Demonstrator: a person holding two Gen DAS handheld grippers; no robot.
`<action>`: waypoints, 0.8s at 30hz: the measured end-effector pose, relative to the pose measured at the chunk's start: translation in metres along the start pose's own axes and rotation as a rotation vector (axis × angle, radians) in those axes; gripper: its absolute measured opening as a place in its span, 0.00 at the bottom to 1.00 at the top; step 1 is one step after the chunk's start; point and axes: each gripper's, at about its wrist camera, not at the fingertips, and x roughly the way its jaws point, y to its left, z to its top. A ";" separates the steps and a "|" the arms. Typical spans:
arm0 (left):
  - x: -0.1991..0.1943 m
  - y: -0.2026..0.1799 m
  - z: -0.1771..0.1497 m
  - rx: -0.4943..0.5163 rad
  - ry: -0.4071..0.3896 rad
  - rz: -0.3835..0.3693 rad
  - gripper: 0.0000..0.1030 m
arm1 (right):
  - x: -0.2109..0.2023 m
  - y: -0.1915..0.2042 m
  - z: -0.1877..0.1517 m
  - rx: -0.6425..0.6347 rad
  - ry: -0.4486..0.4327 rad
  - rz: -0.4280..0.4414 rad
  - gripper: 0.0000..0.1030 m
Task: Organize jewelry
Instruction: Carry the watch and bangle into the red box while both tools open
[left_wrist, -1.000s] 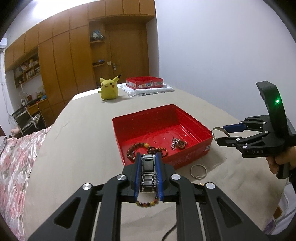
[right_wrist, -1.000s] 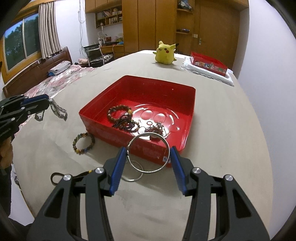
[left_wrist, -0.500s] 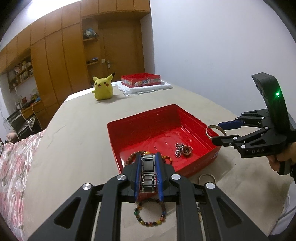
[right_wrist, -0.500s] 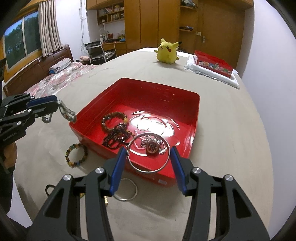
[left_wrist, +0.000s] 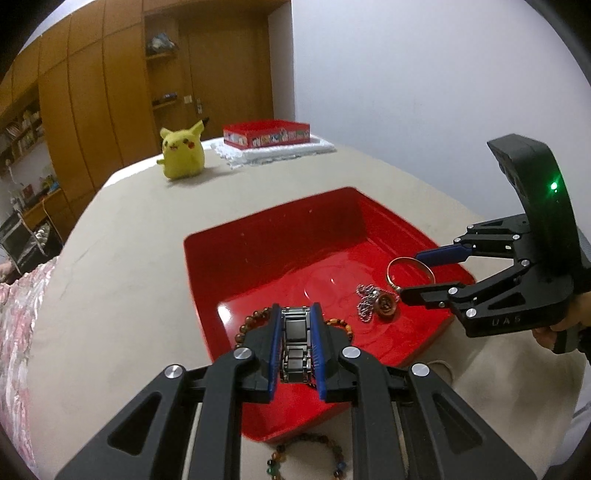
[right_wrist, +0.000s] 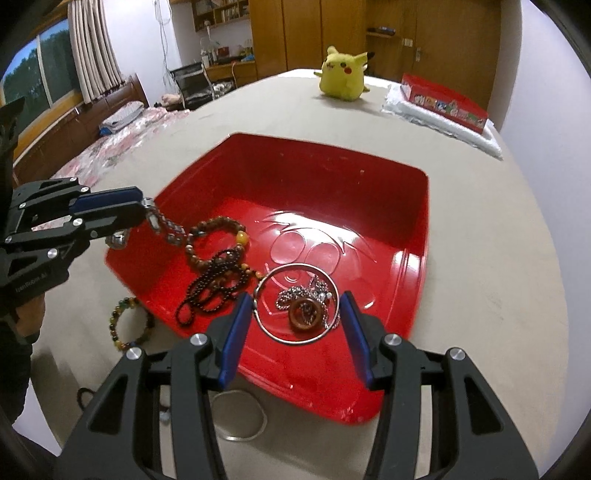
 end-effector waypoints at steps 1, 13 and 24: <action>0.005 0.001 0.000 -0.003 0.009 -0.003 0.15 | 0.004 -0.001 0.001 -0.001 0.007 0.000 0.47; 0.037 0.010 -0.006 -0.021 0.069 -0.002 0.16 | 0.035 0.003 0.010 -0.036 0.092 -0.053 0.55; 0.003 -0.002 -0.006 0.009 0.015 0.015 0.29 | 0.004 0.004 -0.001 -0.019 0.021 -0.034 0.56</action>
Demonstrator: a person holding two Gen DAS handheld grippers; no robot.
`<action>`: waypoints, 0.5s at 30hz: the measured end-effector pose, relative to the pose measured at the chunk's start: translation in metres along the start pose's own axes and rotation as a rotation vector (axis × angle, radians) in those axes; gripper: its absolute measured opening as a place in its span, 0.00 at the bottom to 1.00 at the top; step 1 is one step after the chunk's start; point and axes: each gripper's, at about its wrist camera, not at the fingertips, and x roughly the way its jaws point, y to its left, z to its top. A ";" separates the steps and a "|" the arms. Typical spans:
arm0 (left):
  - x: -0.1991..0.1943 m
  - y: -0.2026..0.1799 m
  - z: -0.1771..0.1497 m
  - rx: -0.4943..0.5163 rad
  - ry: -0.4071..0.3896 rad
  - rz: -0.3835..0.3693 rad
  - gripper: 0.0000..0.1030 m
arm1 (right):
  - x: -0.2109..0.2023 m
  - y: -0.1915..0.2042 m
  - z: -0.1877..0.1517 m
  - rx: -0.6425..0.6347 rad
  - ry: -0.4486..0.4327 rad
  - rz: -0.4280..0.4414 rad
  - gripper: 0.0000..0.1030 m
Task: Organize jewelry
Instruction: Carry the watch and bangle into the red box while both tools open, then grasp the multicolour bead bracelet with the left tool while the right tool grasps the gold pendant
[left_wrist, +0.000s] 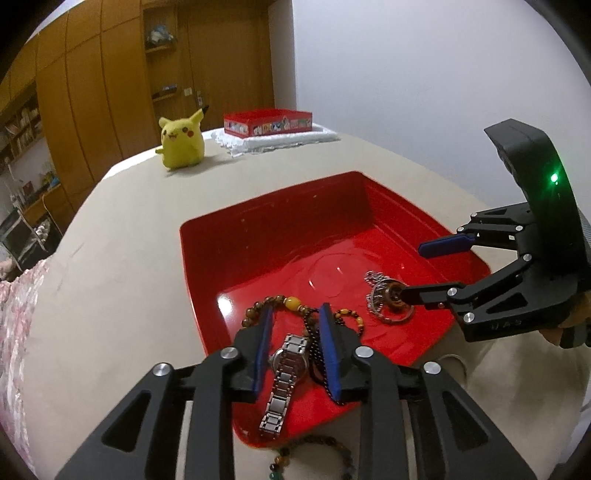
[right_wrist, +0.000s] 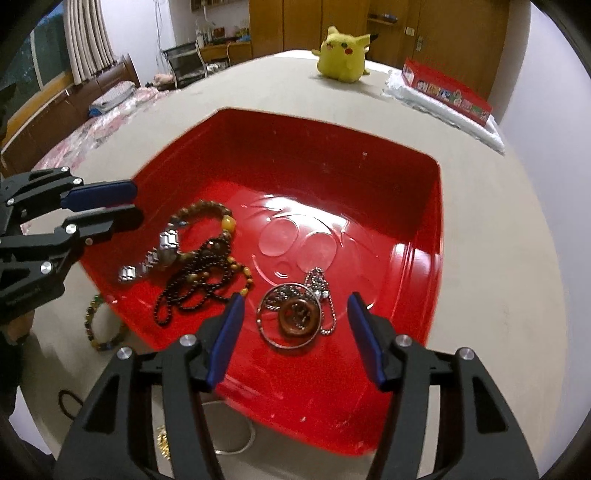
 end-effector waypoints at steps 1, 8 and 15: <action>-0.005 -0.002 -0.001 0.004 -0.007 0.004 0.33 | -0.008 0.001 -0.003 0.003 -0.015 0.004 0.56; -0.048 -0.010 -0.022 0.014 -0.046 0.033 0.49 | -0.057 0.010 -0.029 0.025 -0.111 0.053 0.59; -0.075 0.003 -0.080 -0.026 -0.022 0.054 0.57 | -0.074 0.031 -0.085 0.033 -0.111 0.094 0.59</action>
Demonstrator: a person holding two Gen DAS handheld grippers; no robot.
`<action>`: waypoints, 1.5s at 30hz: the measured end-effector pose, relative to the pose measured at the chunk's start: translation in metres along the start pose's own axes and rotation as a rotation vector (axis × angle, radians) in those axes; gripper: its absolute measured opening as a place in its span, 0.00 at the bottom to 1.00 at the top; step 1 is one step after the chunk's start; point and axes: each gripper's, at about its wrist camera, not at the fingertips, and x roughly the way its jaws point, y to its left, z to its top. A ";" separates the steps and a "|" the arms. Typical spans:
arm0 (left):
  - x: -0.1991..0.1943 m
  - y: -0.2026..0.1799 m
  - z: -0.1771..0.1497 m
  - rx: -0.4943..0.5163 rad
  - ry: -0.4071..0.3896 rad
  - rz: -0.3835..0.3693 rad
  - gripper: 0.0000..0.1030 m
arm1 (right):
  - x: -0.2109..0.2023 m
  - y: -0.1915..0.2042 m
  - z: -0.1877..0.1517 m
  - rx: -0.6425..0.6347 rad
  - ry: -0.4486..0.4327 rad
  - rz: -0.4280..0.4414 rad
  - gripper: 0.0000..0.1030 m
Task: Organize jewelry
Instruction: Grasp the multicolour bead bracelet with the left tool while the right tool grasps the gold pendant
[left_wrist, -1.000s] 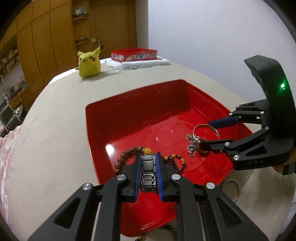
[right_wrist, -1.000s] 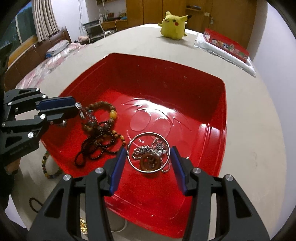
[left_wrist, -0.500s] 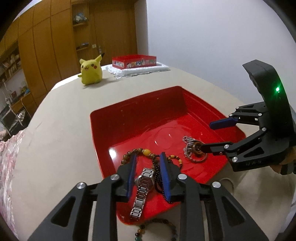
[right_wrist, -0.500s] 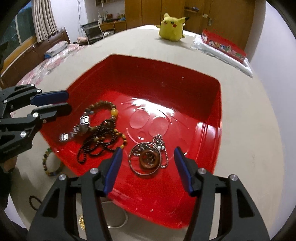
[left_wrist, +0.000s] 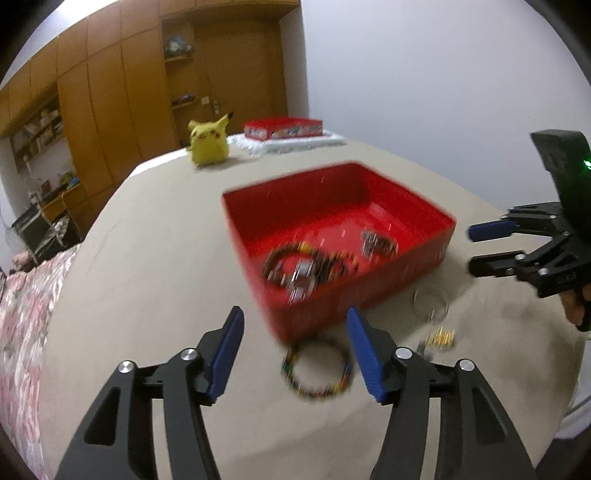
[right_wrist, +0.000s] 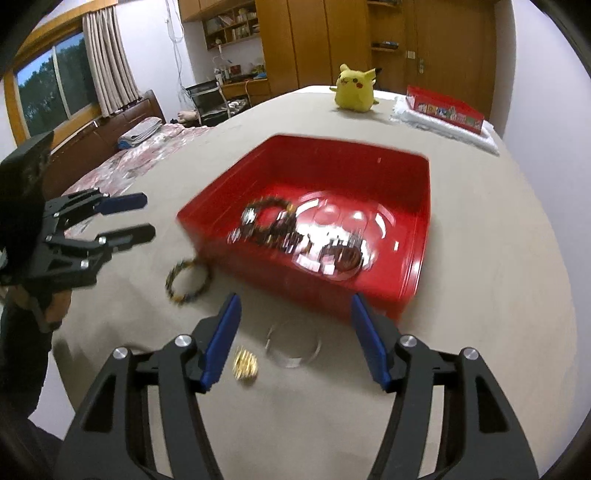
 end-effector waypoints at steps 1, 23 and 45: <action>0.000 0.002 -0.006 -0.005 0.011 0.000 0.57 | 0.001 0.003 -0.010 -0.002 0.009 -0.006 0.59; 0.045 0.014 -0.039 -0.121 0.126 0.000 0.58 | 0.039 0.027 -0.056 -0.027 0.078 0.027 0.53; 0.054 -0.015 -0.040 -0.043 0.148 -0.016 0.07 | 0.050 0.044 -0.048 -0.149 0.067 0.028 0.18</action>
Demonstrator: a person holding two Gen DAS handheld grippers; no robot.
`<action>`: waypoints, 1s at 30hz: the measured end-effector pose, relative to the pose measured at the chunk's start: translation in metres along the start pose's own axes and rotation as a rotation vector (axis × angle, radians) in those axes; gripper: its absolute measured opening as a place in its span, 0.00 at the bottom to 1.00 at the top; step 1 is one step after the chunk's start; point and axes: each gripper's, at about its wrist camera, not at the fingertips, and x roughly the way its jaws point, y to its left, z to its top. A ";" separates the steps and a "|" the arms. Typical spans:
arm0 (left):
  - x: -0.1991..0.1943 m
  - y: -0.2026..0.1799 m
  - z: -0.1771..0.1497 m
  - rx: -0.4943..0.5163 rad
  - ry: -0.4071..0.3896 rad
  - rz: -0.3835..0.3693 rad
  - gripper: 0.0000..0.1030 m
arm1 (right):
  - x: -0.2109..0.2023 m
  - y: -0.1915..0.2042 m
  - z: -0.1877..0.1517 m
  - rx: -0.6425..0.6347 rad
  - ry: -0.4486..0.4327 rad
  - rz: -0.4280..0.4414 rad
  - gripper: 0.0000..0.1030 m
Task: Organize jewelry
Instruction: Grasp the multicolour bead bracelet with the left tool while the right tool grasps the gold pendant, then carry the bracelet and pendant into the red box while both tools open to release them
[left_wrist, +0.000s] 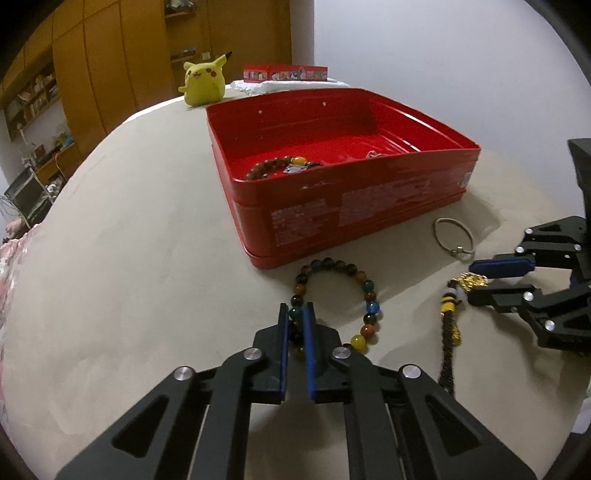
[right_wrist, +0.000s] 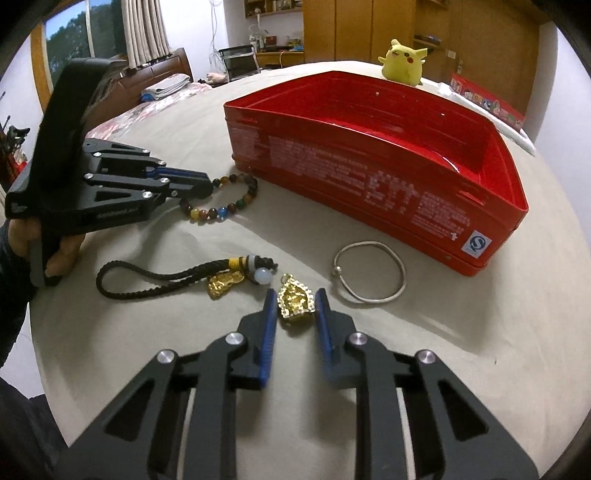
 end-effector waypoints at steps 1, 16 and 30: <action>-0.002 -0.001 -0.001 0.002 -0.004 0.001 0.07 | -0.001 0.000 0.000 0.003 -0.003 -0.002 0.18; -0.047 -0.004 0.004 -0.015 -0.087 0.024 0.07 | -0.028 -0.008 0.002 0.046 -0.048 -0.010 0.18; -0.081 -0.016 0.011 0.011 -0.146 0.044 0.07 | -0.054 -0.007 0.006 0.048 -0.085 -0.022 0.18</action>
